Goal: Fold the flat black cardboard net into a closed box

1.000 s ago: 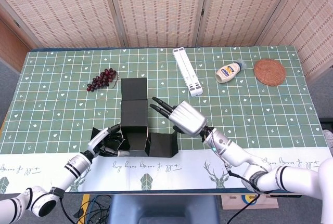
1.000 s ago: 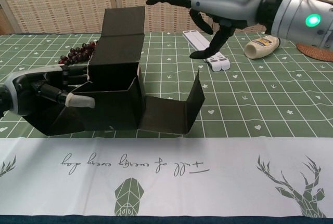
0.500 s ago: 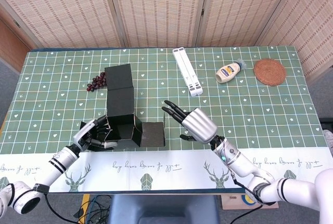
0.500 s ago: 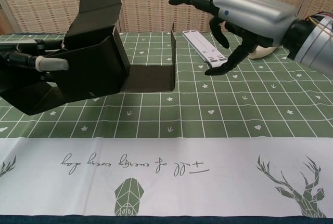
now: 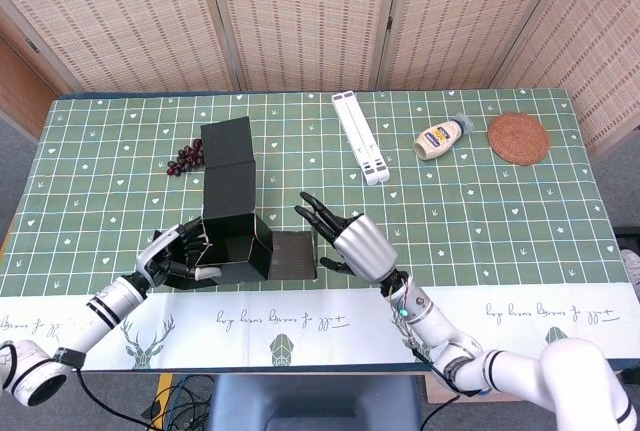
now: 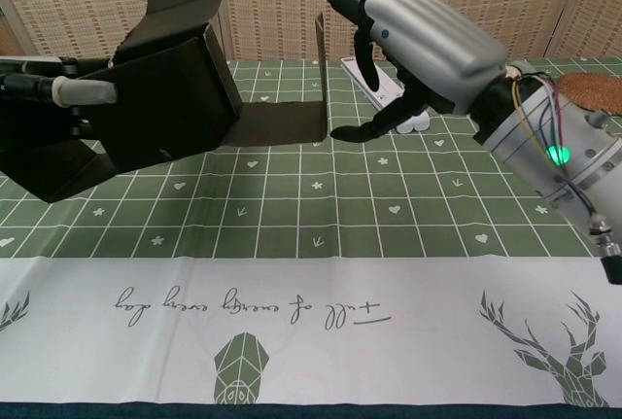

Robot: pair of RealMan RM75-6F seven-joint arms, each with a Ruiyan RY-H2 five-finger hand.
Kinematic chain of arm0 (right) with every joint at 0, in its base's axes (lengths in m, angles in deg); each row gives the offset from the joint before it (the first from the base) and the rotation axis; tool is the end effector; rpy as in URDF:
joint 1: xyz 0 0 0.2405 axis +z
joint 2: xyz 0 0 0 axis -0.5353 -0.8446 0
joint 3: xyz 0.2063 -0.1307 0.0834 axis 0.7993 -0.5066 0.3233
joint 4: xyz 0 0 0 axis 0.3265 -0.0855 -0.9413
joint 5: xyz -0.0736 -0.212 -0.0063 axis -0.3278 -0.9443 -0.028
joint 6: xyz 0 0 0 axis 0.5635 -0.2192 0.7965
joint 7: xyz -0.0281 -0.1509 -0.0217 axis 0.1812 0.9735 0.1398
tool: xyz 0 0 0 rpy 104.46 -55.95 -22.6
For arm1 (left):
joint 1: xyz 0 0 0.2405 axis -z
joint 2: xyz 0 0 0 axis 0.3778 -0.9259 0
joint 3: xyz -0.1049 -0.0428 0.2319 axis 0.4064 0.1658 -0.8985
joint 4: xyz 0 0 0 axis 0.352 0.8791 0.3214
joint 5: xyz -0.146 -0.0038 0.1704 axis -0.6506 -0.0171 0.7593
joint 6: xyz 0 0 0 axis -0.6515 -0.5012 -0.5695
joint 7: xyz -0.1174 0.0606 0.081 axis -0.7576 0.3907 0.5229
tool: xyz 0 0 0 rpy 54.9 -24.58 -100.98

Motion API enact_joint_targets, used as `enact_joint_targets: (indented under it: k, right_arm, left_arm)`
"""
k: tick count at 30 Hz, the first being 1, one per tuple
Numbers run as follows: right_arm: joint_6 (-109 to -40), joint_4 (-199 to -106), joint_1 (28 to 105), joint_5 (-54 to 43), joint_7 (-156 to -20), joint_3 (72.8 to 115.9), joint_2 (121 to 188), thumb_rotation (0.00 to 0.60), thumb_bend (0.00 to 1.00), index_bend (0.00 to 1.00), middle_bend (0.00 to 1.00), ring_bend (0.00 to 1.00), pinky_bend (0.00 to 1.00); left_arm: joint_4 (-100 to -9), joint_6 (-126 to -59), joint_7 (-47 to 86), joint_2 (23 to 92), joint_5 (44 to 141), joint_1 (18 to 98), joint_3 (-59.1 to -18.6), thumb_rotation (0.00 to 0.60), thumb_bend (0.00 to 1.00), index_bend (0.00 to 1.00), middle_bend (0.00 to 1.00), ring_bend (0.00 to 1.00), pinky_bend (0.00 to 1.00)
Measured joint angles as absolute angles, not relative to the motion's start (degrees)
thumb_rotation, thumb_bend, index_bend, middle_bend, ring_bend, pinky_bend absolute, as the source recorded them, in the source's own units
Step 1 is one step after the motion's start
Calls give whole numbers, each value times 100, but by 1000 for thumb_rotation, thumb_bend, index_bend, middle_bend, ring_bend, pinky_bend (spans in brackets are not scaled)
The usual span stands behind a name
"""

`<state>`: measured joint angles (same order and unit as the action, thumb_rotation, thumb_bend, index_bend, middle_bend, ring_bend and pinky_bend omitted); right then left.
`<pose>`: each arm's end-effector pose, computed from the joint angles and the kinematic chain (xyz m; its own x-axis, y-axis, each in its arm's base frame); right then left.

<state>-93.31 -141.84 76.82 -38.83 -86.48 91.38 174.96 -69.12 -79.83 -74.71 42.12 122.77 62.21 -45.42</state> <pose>-0.0831 -0.3341 -0.0426 0.1729 0.1484 0.9737 -0.6649 -0.7118 0.2265 -0.1976 0.3370 0.0472 -0.7221 0.5858 0.3679 0.6022 0.2708 0.7510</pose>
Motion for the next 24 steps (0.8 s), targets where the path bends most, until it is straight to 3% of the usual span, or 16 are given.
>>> enact_joint_targets:
  k: [8, 24]
  right_arm:
    - [-9754, -13513, 7935, -4291, -8719, 9299, 18036, 600, 84, 0, 9, 672, 969]
    - [-9067, -13993, 8366, -4549, -8013, 9227, 17761, 600, 116, 0, 75, 672, 969]
  left_arm:
    - [-6746, -8031, -7365, 4226, 12440, 6290, -4706, 600, 0, 229, 246, 444, 540]
    - [-6623, -8051, -6039, 4530, 12369, 6335, -4837, 600, 0, 228, 246, 438, 540]
